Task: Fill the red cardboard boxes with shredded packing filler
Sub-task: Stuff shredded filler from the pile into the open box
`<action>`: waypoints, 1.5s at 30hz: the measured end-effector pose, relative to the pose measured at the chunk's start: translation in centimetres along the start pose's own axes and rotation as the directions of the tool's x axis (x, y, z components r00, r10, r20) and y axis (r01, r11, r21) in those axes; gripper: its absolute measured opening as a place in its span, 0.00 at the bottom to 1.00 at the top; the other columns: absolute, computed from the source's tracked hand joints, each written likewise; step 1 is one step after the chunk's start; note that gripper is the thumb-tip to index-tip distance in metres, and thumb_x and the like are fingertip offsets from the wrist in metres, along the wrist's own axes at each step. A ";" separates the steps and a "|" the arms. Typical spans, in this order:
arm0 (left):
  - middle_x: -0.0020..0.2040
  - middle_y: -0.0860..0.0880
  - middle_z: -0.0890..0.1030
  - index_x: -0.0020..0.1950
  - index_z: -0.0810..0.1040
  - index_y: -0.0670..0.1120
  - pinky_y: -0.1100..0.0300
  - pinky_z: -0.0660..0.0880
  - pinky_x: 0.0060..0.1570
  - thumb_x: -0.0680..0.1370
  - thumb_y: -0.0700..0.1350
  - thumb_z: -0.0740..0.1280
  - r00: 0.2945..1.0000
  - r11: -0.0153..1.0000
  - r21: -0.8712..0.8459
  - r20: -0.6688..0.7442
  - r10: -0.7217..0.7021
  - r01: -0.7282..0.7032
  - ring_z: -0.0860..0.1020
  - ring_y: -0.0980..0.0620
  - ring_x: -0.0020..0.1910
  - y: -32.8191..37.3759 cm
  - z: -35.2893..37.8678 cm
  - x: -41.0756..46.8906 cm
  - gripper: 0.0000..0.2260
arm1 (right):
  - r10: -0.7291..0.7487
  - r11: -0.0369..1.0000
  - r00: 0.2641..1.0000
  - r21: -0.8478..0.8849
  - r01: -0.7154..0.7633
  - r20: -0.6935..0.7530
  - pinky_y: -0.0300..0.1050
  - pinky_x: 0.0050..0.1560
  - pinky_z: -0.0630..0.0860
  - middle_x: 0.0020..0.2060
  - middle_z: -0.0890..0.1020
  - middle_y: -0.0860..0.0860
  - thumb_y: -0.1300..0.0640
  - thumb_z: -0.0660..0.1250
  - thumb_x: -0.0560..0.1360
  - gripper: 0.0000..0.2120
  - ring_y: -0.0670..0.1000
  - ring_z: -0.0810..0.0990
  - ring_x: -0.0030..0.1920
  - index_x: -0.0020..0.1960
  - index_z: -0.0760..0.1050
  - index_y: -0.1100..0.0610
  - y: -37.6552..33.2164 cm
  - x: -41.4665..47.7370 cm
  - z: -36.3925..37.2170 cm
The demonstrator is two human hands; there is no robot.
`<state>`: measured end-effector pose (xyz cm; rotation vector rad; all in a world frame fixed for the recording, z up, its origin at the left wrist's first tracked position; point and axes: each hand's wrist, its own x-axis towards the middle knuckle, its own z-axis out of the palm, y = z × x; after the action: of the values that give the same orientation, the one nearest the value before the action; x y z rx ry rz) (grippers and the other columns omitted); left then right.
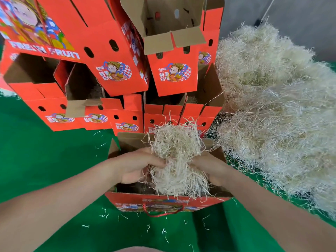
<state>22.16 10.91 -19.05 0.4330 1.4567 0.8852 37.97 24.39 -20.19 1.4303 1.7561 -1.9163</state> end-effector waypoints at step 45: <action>0.69 0.50 0.66 0.74 0.55 0.44 0.62 0.66 0.63 0.60 0.52 0.75 0.994 0.816 0.578 -0.087 0.071 -0.008 0.66 0.53 0.67 0.7 -4.6 -3.3 0.48 | -0.204 0.968 0.979 -0.147 0.204 0.014 0.25 0.49 0.70 0.55 0.79 0.56 0.60 0.69 0.71 0.15 0.41 0.80 0.50 0.55 0.70 0.63 1.2 -4.1 -3.7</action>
<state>17.95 7.73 -16.85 0.8831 1.8170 0.4790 42.90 25.30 -17.46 1.2432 2.0700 -1.8305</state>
